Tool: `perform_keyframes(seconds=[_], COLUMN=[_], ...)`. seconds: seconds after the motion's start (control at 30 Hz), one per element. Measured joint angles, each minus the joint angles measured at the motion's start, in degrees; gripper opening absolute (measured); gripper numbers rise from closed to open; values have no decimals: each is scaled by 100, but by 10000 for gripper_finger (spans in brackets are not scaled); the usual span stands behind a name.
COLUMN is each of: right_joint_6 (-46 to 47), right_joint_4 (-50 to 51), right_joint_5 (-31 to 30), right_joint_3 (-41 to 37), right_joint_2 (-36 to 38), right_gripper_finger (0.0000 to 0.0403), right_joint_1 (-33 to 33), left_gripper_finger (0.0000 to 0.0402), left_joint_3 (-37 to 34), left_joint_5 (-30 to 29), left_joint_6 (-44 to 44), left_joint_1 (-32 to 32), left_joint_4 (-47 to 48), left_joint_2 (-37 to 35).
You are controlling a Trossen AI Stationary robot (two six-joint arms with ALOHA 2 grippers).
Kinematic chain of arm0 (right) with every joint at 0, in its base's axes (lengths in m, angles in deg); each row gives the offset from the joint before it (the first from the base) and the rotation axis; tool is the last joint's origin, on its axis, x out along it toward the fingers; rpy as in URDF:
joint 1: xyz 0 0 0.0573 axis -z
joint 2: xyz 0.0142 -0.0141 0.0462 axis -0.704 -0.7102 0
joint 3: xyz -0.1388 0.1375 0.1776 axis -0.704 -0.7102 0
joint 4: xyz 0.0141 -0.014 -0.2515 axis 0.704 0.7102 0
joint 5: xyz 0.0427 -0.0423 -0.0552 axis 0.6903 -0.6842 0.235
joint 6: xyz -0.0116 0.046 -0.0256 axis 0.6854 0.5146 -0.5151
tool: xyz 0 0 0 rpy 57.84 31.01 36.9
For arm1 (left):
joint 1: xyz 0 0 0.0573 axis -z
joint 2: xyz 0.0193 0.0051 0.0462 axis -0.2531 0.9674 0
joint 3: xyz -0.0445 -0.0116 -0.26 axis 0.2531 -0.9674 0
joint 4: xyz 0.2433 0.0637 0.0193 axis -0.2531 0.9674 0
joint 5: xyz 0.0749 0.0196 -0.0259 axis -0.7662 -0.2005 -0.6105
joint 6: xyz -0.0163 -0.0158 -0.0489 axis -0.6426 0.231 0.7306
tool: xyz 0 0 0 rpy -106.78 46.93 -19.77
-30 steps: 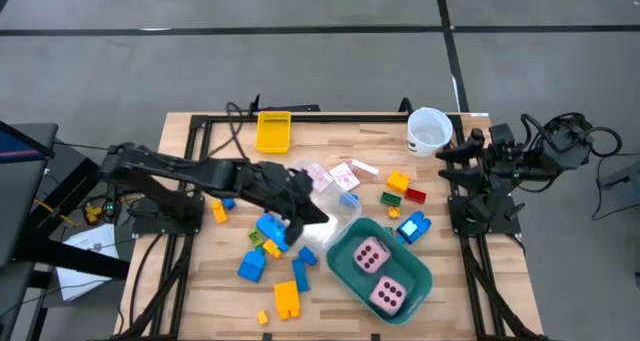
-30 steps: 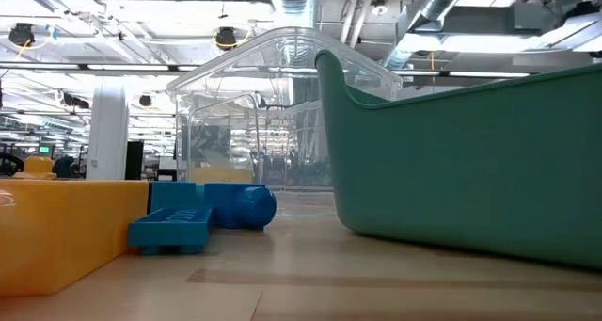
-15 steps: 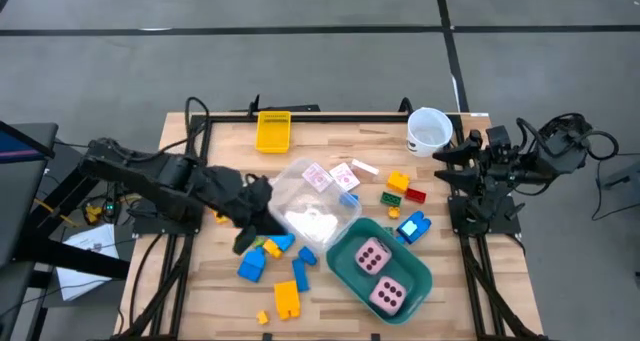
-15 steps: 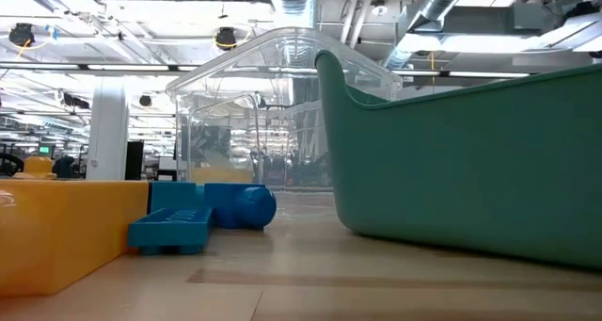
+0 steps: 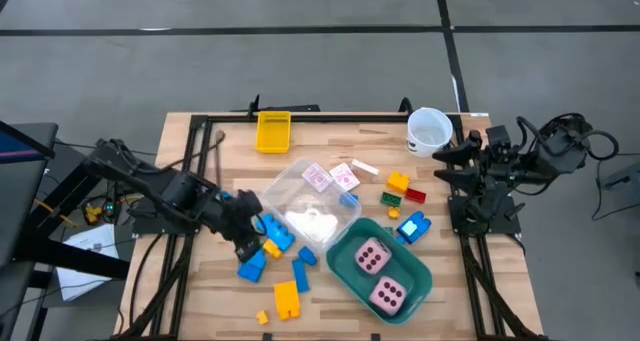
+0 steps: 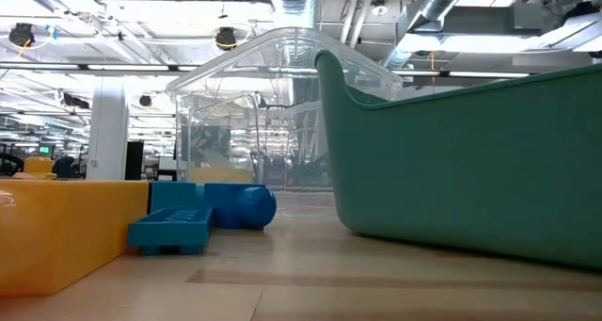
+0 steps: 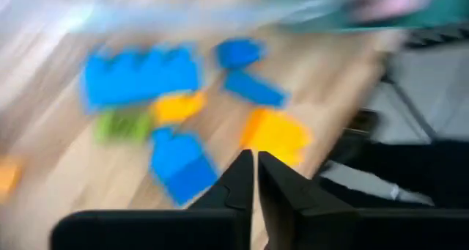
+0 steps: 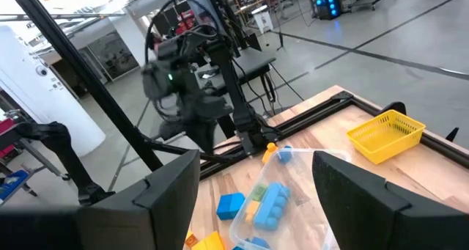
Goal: Pick & Place Toys
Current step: Put the blue game pieces into the transparent bin
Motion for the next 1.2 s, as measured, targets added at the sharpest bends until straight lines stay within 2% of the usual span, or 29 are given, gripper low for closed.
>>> perform_keyframes(seconds=[0.13, 0.43, 0.6, 0.67, 0.97, 1.2], right_joint_6=[46, 44, 42, 37, -17, -15], right_joint_4=[2, 9, 13, 15, 22, 22], right_joint_5=[4, 176, 197, 283, 326, 328], right_joint_3=[0, 0, 0, 0, 0, 0], right_joint_2=[0, 0, 3, 13, 17, 17], right_gripper_finger=[254, 254, 254, 254, 254, 254], right_joint_1=[-4, -4, -4, -4, -4, -4], left_gripper_finger=[84, 293, 384, 394, 366, 371], left_joint_3=[-2, 0, 0, 0, -14, -812], left_joint_5=[112, 349, 949, 1071, 987, 1138], left_joint_6=[983, 1453, 1692, 1761, 1954, 2075], left_joint_1=[92, 371, 374, 383, 455, 455], left_joint_4=[533, 539, 625, 616, 559, -280], left_joint_2=[354, 1458, 2074, 2264, 2603, 2479])
